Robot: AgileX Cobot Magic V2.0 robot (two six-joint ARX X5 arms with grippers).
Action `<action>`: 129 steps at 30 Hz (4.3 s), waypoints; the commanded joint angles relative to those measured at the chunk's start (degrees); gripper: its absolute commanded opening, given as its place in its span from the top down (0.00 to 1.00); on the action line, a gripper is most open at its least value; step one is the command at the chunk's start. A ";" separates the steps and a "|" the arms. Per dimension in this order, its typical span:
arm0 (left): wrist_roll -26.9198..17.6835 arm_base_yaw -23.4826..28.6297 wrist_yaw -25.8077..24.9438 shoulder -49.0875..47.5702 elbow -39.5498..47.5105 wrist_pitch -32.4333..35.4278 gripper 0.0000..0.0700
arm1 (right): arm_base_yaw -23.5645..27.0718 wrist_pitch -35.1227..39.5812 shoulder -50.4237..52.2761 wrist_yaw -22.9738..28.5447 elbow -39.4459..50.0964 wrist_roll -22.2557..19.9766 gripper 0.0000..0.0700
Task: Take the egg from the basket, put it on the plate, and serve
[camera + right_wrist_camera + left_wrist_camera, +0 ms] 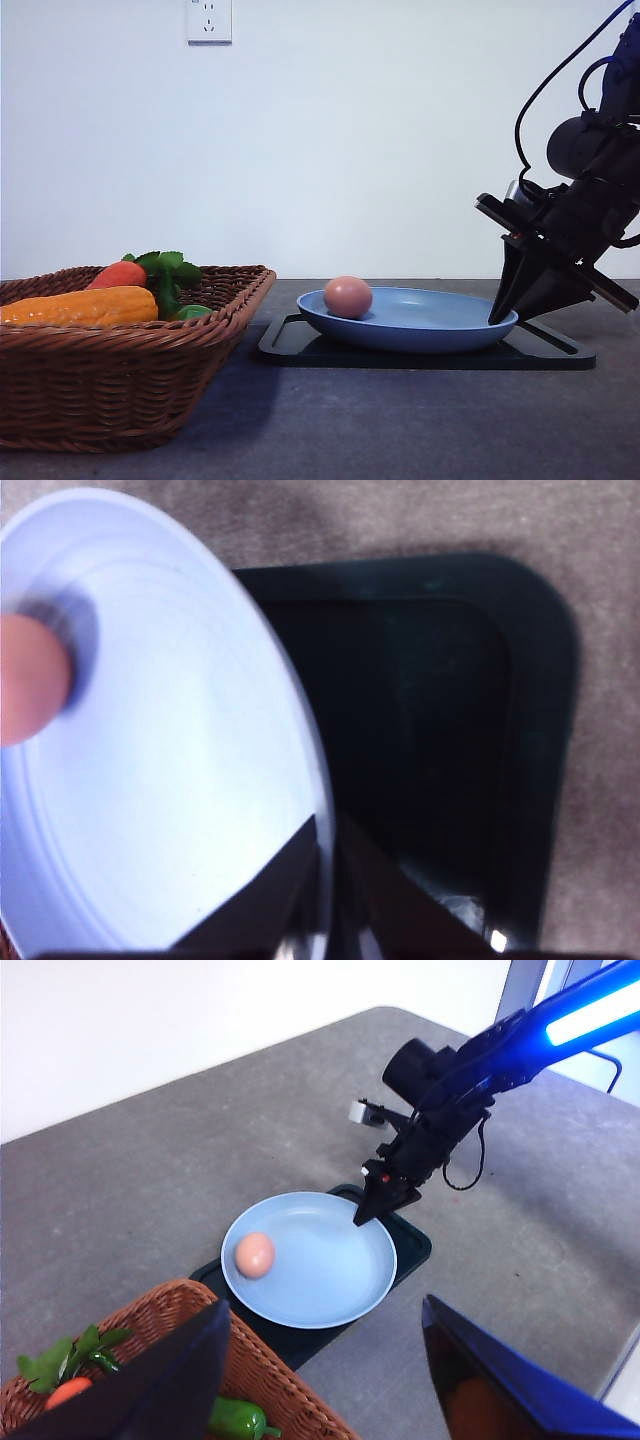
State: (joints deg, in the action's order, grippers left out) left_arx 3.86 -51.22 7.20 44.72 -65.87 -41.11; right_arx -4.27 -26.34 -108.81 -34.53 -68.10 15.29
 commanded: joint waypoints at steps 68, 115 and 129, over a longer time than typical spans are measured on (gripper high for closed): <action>9.16 27.32 1.38 -4.99 38.60 29.54 1.00 | -22.32 25.52 61.46 46.61 42.96 -9.51 1.00; 1.36 48.74 1.40 -44.55 63.52 28.72 1.00 | -22.32 27.64 61.46 46.61 42.93 -9.50 1.00; 1.36 48.74 1.40 -44.55 63.51 28.96 1.00 | -22.32 27.64 61.46 46.61 42.93 -9.51 1.00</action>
State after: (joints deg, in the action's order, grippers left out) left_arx 5.13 -2.52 8.64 0.27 -2.81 -12.53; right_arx -26.24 0.67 -47.03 12.01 -24.88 5.34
